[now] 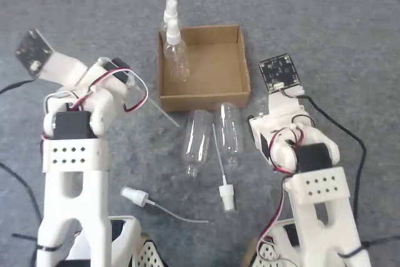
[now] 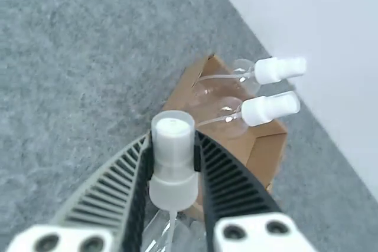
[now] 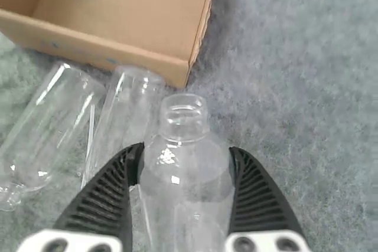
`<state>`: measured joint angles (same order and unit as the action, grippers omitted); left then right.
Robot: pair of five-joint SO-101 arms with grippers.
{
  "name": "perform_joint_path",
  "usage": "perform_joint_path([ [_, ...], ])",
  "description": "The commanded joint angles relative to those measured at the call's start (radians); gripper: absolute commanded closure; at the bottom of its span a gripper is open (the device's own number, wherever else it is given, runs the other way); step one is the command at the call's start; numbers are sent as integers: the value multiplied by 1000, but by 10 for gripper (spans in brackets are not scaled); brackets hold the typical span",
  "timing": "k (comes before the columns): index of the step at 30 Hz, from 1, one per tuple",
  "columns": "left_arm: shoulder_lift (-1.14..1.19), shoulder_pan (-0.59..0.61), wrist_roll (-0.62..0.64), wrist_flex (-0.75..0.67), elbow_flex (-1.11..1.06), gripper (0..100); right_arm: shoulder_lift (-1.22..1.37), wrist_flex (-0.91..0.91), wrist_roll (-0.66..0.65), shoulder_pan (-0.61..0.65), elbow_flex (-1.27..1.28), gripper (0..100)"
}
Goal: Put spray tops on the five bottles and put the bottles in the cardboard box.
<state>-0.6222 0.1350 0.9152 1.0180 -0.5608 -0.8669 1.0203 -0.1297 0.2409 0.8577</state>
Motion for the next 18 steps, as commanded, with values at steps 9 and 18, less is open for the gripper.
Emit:
perform_joint_path([
  [9, -87, 5, 52, -83, 79, 990, -191, -18, 0, 73, 77, 972],
  [18, -238, 0, 57, -127, 65, 990, -346, -18, -34, 147, 157, 972],
])
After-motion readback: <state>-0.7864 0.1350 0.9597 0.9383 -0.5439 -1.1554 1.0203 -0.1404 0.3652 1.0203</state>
